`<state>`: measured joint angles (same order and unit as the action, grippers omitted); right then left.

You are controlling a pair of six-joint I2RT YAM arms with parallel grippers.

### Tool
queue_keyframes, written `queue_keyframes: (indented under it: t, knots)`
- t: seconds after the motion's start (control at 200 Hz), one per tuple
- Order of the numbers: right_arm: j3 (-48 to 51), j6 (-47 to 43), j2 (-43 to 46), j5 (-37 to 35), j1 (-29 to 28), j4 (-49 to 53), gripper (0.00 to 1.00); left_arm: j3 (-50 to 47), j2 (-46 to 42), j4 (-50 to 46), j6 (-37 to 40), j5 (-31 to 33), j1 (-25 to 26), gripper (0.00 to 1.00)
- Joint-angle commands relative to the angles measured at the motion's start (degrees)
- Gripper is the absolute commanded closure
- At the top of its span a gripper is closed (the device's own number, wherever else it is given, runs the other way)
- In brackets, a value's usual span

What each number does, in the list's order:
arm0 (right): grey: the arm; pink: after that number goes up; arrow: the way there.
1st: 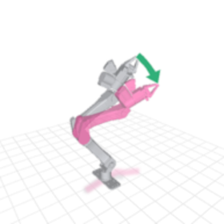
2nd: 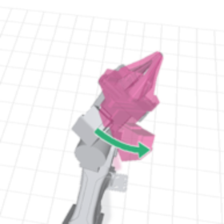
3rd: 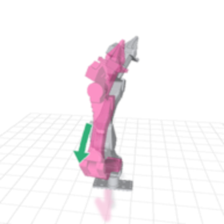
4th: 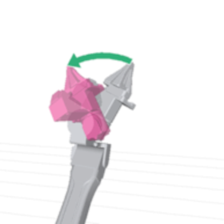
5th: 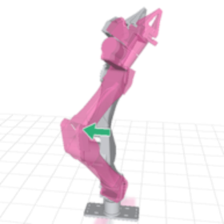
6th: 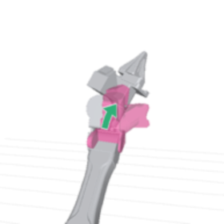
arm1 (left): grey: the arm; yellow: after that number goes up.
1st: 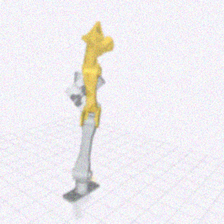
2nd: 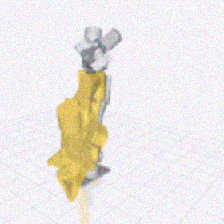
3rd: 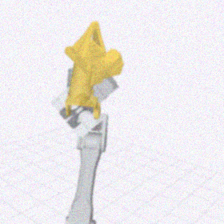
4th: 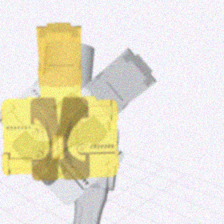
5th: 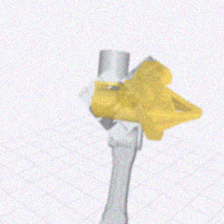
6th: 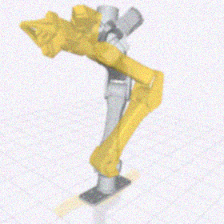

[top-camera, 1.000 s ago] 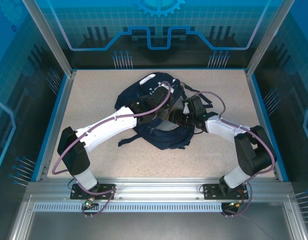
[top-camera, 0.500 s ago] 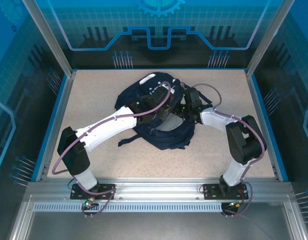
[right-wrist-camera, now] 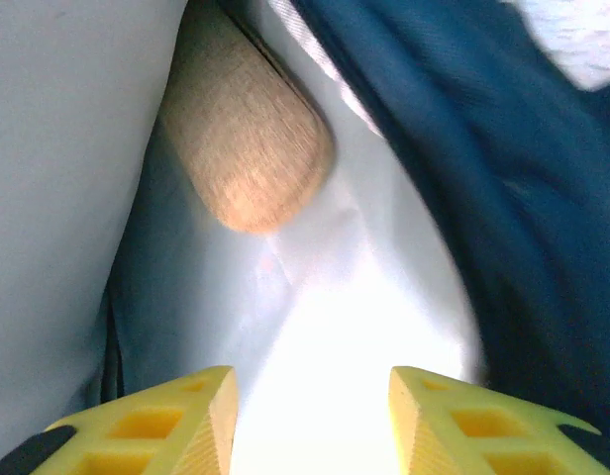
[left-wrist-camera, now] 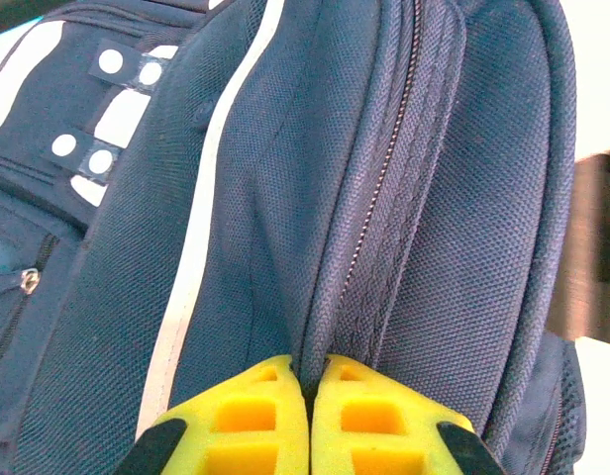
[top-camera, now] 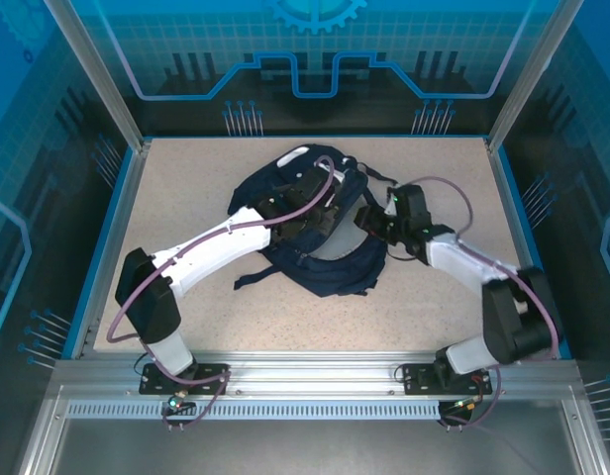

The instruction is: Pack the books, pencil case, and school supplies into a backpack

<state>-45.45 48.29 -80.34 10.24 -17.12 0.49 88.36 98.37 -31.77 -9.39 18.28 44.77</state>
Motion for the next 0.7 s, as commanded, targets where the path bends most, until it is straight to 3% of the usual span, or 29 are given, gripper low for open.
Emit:
queue_keyframes:
  t: [0.0,0.14,0.285,0.435,0.545,0.695]
  knots:
    - [4.66,-2.93,7.25,-4.58,0.83,9.3,0.48,3.42,2.29,6.09,-2.21,-4.42,-0.2,1.0]
    - [7.03,-5.37,14.84,-7.51,-0.35,15.69,0.38,7.75,5.96,6.46,-2.22,-7.86,-0.21,0.99]
    - [5.94,-6.69,20.07,-11.84,-4.06,20.47,0.25,6.88,4.42,9.92,-2.83,-9.49,-0.21,0.54]
    - [4.19,-7.95,21.28,-16.99,-9.48,21.34,0.12,-0.6,-1.85,13.83,-7.41,-9.15,-1.2,0.27]
    - [2.68,-8.04,19.37,-18.69,-12.63,21.35,0.08,-8.54,-7.28,14.0,-14.16,-8.59,-3.36,0.2]
    - [1.02,-7.74,15.75,-20.26,-16.7,20.2,0.03,-23.55,-15.51,15.67,-28.38,-9.55,-7.48,0.21]
